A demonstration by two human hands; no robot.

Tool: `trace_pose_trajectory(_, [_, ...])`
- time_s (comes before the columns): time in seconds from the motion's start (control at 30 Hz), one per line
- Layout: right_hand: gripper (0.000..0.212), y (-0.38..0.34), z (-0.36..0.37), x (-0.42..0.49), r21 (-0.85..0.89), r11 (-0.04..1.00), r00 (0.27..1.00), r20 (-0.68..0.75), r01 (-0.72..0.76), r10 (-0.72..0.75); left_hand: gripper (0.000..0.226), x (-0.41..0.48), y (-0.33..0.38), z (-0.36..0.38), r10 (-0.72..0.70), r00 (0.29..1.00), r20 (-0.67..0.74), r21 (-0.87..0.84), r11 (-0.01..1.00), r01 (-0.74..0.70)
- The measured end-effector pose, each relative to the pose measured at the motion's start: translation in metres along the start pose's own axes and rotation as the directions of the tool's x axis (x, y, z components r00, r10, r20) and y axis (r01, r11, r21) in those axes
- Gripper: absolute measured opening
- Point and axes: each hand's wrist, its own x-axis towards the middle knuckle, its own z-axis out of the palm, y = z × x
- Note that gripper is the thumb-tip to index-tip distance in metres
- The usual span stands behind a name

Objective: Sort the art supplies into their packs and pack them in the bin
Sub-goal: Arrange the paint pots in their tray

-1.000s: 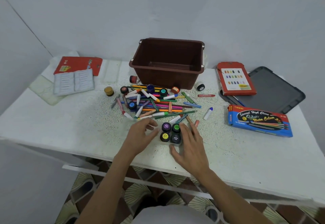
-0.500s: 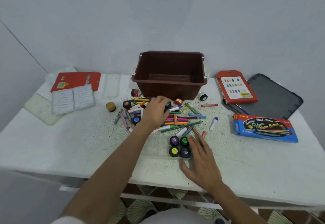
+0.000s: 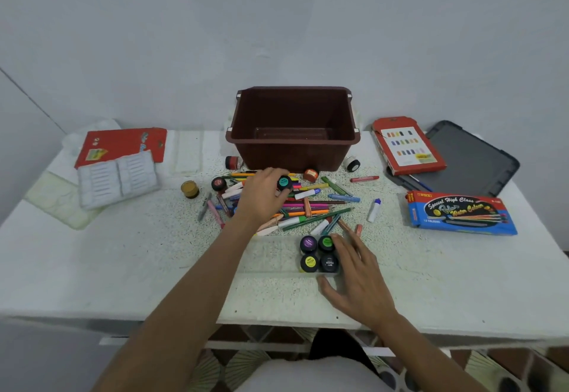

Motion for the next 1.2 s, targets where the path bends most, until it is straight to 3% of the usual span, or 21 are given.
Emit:
trace_pose_trajectory(0.13, [0.078,-0.001,-0.001,0.000,0.010,1.000,1.000,-0.012,0.012,-0.012,0.037,-0.047,0.005,-0.014,-0.018,1.000,-0.022,-0.235,0.972,0.012])
trace_pose_trajectory(0.33, [0.079,-0.001,0.000,0.000,-0.012,1.000,1.000,-0.001,0.000,0.000,0.031,-0.101,0.015,-0.016,-0.006,0.996,0.087,-0.270,0.963,0.029])
trace_pose_trajectory(0.6, [0.079,-0.003,0.001,-0.003,-0.017,1.000,1.000,-0.010,-0.005,0.005,0.027,-0.114,0.021,0.005,0.041,0.990,0.138,-0.213,0.977,-0.011])
trace_pose_trajectory(0.87, [0.078,-0.004,-0.001,-0.002,-0.023,1.000,1.000,0.004,-0.005,0.005,0.026,-0.119,0.016,0.019,0.057,0.998,0.019,-0.104,0.993,-0.054])
trace_pose_trajectory(1.03, [0.078,-0.003,0.001,-0.004,-0.014,1.000,1.000,0.003,-0.002,0.002,0.045,-0.113,0.015,0.014,0.071,0.996,0.055,-0.108,0.992,-0.065])
trace_pose_trajectory(1.2, [0.078,-0.002,0.002,-0.004,-0.019,1.000,1.000,0.007,0.000,0.000,0.029,-0.089,0.008,0.008,0.039,0.999,-0.020,-0.154,0.987,-0.041])
